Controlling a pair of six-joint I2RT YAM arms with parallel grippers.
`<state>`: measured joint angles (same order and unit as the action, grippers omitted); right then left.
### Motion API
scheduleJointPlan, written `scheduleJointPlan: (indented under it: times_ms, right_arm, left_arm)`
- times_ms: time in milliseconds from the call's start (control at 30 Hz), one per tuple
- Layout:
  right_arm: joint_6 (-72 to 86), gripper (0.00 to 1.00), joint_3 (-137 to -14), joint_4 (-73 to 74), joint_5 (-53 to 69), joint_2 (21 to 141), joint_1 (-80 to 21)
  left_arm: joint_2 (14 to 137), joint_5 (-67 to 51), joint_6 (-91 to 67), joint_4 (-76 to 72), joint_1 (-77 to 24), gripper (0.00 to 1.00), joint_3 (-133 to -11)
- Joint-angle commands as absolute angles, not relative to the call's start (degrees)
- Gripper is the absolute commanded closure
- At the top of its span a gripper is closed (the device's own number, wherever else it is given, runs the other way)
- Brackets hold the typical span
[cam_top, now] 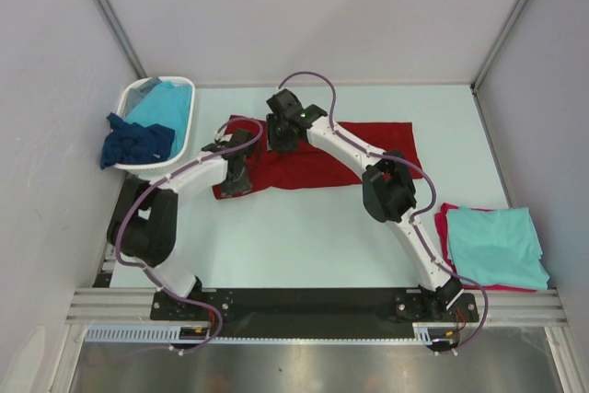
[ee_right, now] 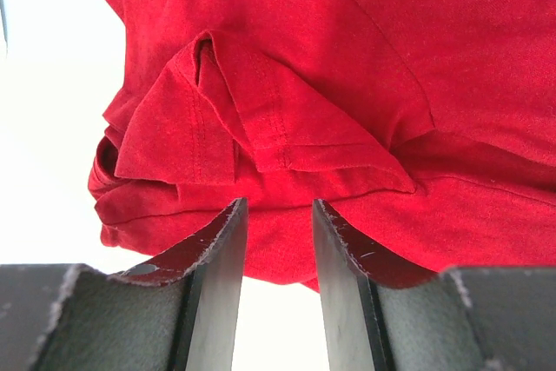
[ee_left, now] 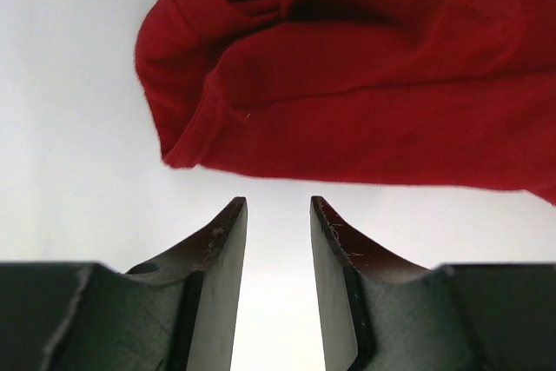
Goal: Fold and stack the t-shirts
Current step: Fold the other side of the tshirt into a rectangle
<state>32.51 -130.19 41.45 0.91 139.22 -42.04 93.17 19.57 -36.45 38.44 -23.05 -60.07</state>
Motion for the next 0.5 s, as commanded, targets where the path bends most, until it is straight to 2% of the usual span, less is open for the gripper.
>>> scheduleJointPlan:
  times_ms: [0, 267, 467]
  right_arm:
    - [32.26, 0.58, -131.92, 40.6, 1.49, 139.66, -42.36]
    - [31.82, 0.58, -131.4, 40.52, 1.58, 139.83, -42.28]
    - [31.73, 0.59, -131.57, 40.61, 2.02, 140.27, -42.1]
  left_arm:
    - [97.2, 20.48, -36.47, 38.06, -22.24, 0.59, -63.19]
    - [101.51, 19.16, -36.12, 38.32, -18.11, 0.61, -66.97]
    - [98.7, 19.16, -36.56, 38.59, -17.84, 0.61, -65.92]
